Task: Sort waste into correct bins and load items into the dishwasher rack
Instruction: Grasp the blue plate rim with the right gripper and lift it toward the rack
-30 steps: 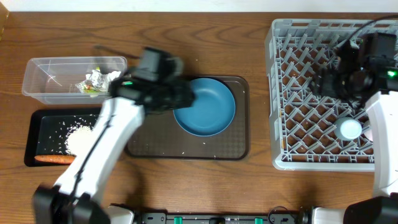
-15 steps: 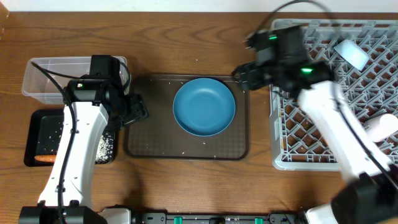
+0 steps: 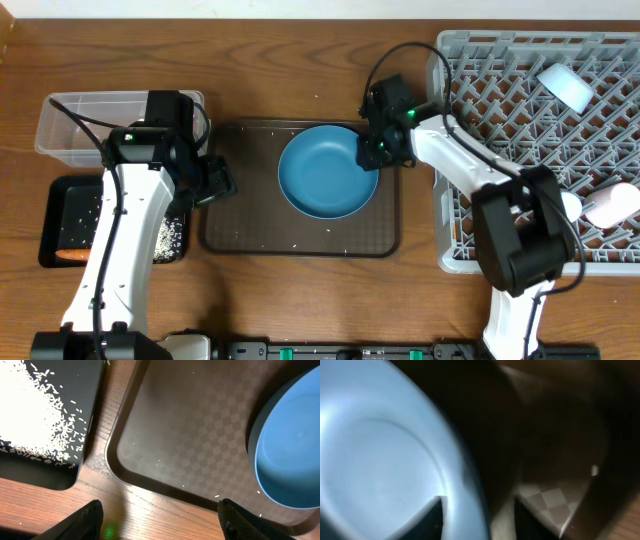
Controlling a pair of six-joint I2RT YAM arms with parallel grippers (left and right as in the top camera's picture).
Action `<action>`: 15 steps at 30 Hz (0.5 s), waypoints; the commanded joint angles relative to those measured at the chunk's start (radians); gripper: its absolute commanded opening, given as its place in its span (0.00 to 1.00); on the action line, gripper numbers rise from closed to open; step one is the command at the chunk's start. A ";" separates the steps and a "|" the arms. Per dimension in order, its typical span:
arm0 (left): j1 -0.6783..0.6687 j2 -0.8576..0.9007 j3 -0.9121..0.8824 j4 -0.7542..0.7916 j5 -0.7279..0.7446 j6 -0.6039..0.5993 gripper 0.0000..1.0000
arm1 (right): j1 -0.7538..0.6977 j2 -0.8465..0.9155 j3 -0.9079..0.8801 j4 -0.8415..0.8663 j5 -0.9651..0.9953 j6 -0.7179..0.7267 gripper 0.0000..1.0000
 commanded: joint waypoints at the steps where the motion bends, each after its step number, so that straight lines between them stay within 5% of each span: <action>1: 0.004 0.002 0.007 -0.006 -0.018 0.006 0.74 | 0.014 0.009 0.005 -0.002 -0.035 0.046 0.01; 9: 0.004 0.002 0.007 -0.006 -0.018 0.005 0.74 | -0.056 -0.100 0.092 -0.060 -0.009 0.011 0.01; 15: 0.004 0.002 0.007 -0.006 -0.019 0.005 0.74 | -0.175 -0.310 0.238 -0.162 0.257 -0.111 0.01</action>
